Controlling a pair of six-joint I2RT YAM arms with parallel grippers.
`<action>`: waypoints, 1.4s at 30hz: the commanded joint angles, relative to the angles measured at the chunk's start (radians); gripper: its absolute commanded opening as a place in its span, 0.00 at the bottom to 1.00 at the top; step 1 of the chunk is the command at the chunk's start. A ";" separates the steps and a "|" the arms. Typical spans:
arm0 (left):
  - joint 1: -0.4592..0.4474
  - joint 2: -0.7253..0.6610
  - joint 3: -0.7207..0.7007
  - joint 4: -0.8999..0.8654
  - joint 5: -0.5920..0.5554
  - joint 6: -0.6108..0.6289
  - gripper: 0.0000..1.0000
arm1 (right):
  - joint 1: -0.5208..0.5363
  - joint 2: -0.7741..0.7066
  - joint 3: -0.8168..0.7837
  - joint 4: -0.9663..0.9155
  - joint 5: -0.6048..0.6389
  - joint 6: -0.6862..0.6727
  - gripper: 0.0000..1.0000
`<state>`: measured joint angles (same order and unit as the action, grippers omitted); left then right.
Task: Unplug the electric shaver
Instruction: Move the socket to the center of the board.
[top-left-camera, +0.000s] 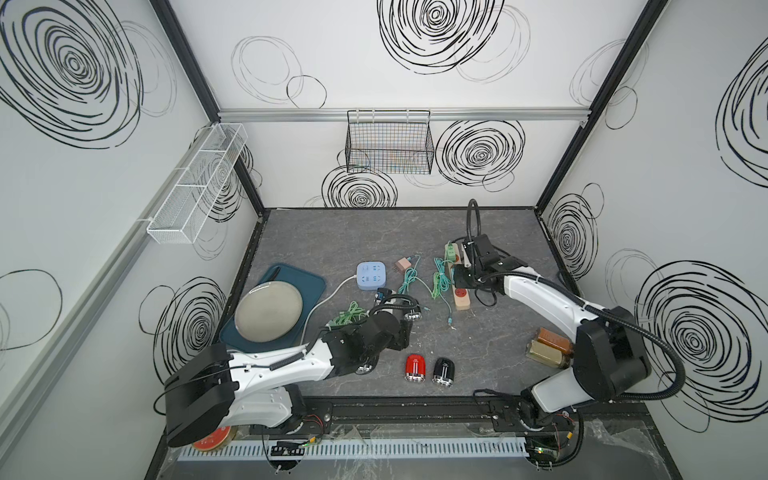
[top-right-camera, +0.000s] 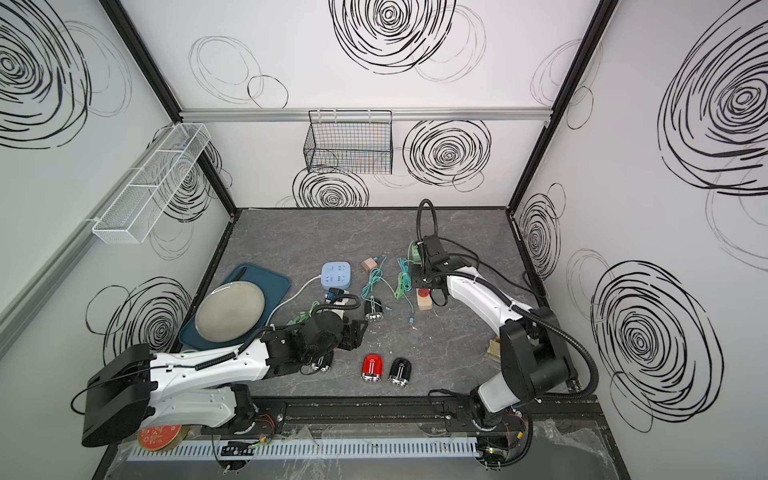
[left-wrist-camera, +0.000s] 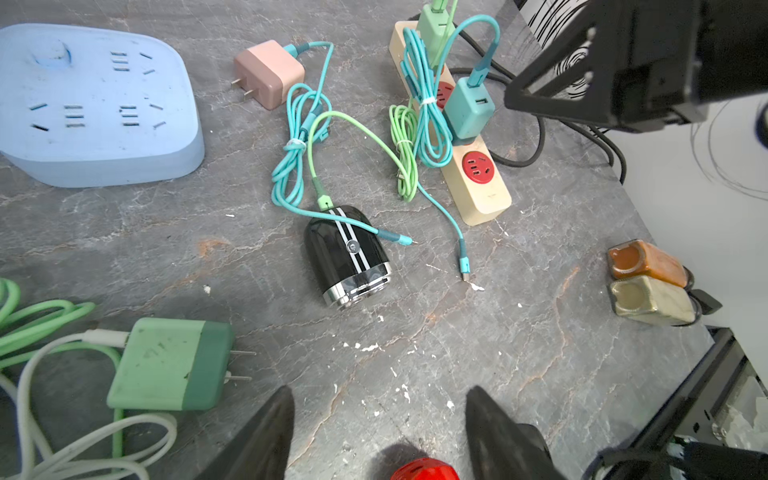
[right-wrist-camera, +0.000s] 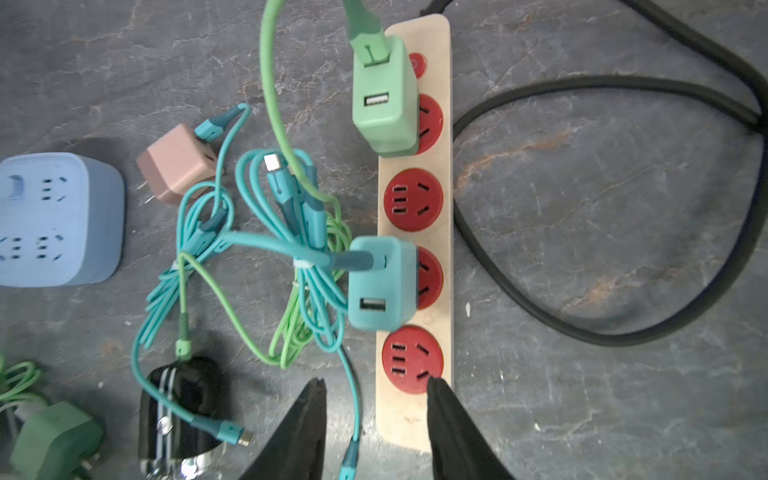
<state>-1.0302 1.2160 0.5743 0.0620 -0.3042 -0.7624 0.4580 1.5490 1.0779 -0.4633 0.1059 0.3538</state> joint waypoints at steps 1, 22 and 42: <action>0.010 -0.025 -0.026 0.056 0.002 0.000 0.69 | 0.013 0.054 0.062 -0.046 0.085 -0.042 0.43; 0.036 -0.037 -0.051 0.067 0.015 0.003 0.70 | 0.063 0.284 0.182 -0.066 0.217 -0.010 0.38; 0.310 -0.084 0.001 0.093 0.297 0.065 0.70 | 0.111 0.035 0.034 0.002 0.155 -0.056 0.21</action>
<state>-0.7490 1.1213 0.5224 0.1120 -0.0887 -0.7372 0.5522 1.6863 1.1389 -0.4984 0.2893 0.3096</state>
